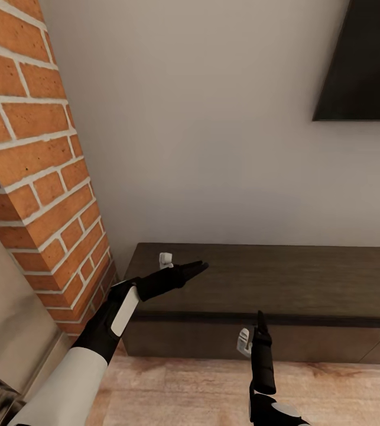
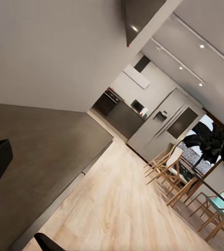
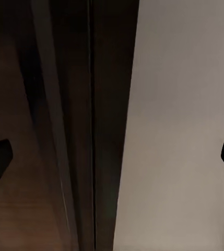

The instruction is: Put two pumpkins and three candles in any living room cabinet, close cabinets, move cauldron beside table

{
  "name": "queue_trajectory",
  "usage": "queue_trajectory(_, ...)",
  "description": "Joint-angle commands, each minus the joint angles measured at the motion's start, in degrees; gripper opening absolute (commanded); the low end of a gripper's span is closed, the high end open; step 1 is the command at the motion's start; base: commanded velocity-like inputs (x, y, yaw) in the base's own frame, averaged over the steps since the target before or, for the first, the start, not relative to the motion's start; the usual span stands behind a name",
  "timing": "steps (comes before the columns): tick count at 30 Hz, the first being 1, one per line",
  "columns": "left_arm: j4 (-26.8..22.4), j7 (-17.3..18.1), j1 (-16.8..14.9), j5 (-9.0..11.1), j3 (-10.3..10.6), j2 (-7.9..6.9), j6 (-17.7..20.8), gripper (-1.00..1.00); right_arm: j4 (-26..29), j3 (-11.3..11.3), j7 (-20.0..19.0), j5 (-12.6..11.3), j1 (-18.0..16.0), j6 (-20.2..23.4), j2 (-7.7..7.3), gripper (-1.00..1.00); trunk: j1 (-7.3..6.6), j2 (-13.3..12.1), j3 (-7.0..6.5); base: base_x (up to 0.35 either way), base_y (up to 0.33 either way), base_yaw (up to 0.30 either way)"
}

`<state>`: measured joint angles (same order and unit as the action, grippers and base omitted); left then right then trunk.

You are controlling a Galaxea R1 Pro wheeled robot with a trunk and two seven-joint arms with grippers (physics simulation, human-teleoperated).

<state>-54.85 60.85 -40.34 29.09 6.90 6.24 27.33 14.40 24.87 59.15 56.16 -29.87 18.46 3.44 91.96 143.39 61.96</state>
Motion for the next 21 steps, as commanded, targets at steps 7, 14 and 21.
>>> queue_trajectory(7,0.05,0.04,0.0,0.0,0.0,0.0,0.0,1.0,0.01,0.0,0.01,0.0,-0.01,0.0,0.08,1.0,0.15,0.08,1.33,0.0,0.0,0.0)
queue_trajectory(14,0.05,0.03,0.0,0.0,-0.03,0.0,0.0,1.0,0.01,0.01,0.06,0.0,-0.01,0.0,0.07,1.0,0.34,0.17,2.88,0.0,0.0,0.0)
queue_trajectory(21,0.07,0.04,0.0,0.0,-0.01,0.0,0.0,1.0,0.01,0.0,0.01,0.0,-0.01,0.0,0.0,1.0,0.41,0.21,3.54,0.0,0.0,0.0)
